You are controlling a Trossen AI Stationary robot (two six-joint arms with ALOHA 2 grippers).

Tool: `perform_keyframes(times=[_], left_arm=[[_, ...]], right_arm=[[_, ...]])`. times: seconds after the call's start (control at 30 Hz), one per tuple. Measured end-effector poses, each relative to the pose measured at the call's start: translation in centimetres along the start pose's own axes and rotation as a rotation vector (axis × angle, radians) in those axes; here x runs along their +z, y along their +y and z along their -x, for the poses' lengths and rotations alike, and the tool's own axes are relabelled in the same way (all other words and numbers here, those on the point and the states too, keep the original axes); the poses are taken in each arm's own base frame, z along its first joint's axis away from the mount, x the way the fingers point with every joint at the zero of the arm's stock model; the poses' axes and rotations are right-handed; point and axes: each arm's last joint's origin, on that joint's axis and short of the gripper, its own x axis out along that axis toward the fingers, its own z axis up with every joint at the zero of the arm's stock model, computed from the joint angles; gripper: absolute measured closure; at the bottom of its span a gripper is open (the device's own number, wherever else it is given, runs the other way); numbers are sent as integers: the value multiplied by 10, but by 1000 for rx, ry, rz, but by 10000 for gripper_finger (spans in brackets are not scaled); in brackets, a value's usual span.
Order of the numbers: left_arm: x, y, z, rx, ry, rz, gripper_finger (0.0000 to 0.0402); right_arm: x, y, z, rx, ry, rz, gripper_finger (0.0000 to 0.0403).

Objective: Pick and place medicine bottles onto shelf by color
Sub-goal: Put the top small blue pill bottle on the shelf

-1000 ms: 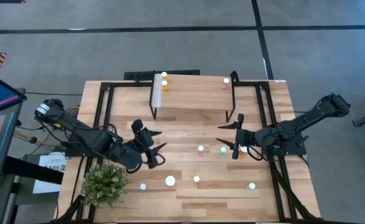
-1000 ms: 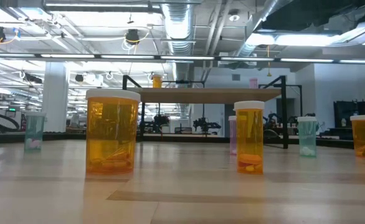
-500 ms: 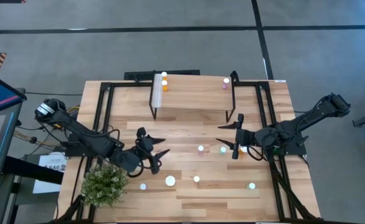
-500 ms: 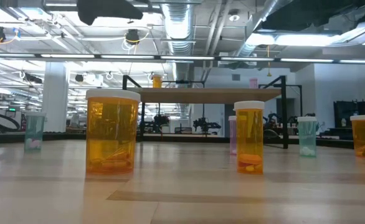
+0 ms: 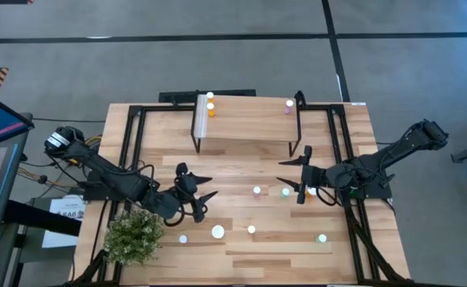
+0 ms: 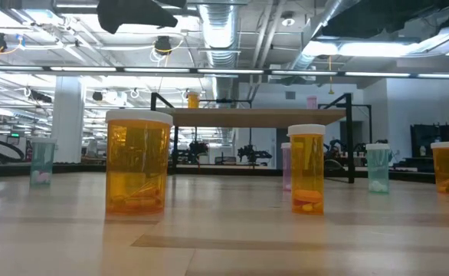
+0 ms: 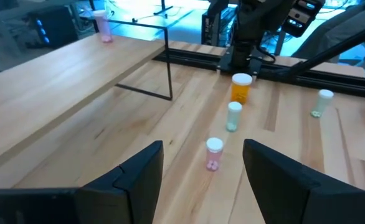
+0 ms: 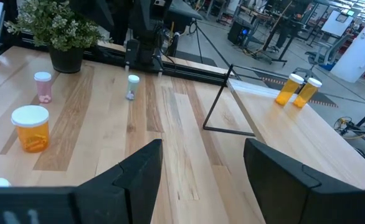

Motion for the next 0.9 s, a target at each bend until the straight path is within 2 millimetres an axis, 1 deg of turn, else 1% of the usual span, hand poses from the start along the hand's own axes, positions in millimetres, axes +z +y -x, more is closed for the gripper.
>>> perform_keyframes(times=[0.2,0.9], left_arm=[[0,1,0,23,-10,-2,194],[0,1,0,25,-10,-3,194]], right_arm=[[0,0,0,0,0,0,154],[0,0,0,0,0,0,154]])
